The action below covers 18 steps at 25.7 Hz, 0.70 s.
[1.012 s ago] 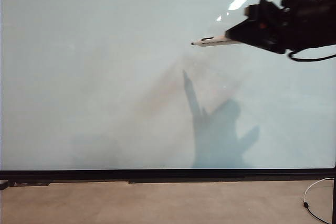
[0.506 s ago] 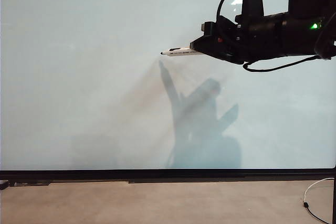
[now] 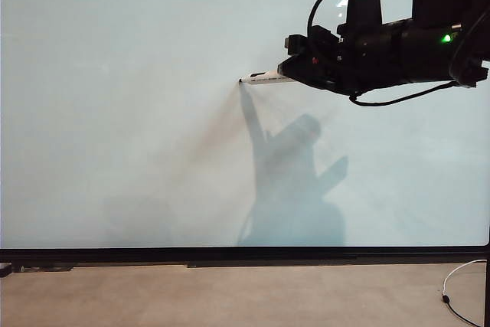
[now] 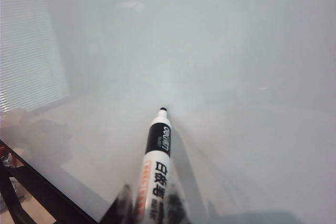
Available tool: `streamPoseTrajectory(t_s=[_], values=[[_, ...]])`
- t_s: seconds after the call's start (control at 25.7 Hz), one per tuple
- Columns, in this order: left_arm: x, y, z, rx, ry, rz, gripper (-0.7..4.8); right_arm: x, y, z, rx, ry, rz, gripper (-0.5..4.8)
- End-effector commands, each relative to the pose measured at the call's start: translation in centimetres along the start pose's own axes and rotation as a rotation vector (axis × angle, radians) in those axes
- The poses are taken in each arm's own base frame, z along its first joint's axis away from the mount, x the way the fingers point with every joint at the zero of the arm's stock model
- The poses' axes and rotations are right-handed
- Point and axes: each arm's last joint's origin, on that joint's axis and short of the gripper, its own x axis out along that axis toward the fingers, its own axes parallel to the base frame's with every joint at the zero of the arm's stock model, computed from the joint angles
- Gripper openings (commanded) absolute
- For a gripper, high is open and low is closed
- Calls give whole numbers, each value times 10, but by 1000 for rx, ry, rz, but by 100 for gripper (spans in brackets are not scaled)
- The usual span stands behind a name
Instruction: Pick up the pen on the shelf to the right of the whiteboard and draw a check mark.
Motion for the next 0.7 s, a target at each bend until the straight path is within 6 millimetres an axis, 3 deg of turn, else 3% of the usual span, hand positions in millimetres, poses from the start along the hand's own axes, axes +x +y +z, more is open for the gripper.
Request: streamPoseTrajectory(t_s=[0.04, 0.7], values=[[0, 0, 2, 5, -16, -1, -4, 0, 0, 4, -6, -28, -15, -6], [0, 0, 2, 5, -16, -1, -4, 0, -2, -4, 8, 46, -65, -6]])
